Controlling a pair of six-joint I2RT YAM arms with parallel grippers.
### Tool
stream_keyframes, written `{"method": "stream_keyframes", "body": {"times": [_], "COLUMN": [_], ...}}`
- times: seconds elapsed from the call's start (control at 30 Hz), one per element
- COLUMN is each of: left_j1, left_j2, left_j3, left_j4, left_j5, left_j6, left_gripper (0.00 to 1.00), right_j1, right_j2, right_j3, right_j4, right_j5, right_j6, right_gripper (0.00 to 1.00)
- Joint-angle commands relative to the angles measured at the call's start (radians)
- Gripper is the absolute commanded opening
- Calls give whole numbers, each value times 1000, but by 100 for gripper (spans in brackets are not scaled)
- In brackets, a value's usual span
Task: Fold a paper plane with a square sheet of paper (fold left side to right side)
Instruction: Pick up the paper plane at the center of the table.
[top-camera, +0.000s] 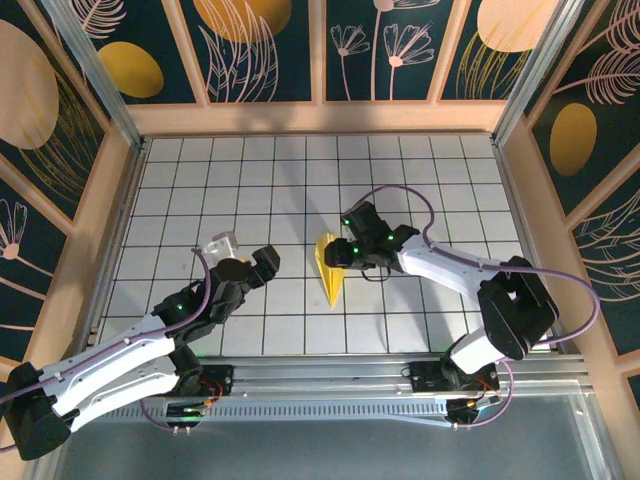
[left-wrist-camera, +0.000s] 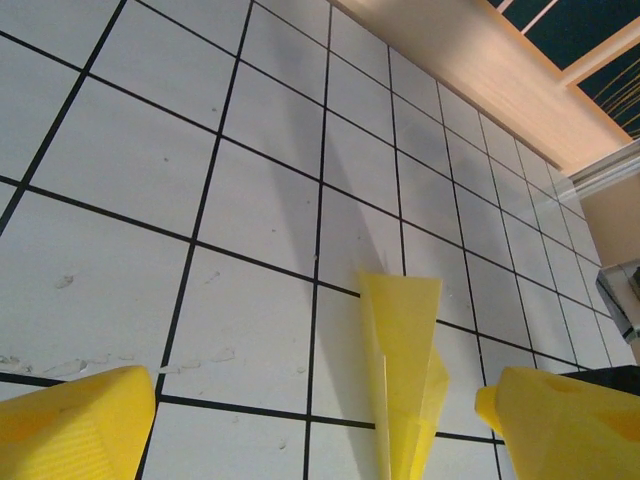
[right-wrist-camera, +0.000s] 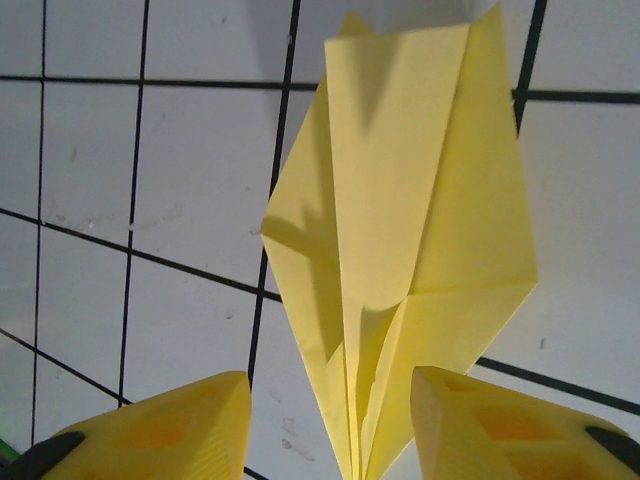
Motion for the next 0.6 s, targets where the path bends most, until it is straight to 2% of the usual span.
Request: {"method": "stream_keyframes", "body": {"times": [0.0,0.37,0.57], "left_j1": [3,3,4], "left_j2": [-16,-67,-81], "left_j3": [-11,-49,-56], "left_j4": [34,26,19], "left_j5": [-7,-10,-20], "left_j6": [8,-19,-24], "left_gripper": [89,90,90], "right_j1": [26,62,64], "right_j2": [60,166,195], "right_j3": [34,88,89], "right_j4": [-76,-94,-92], "right_j5": [35,71,69], "right_j6": [32,37,41], "right_gripper": [48,49,41]}}
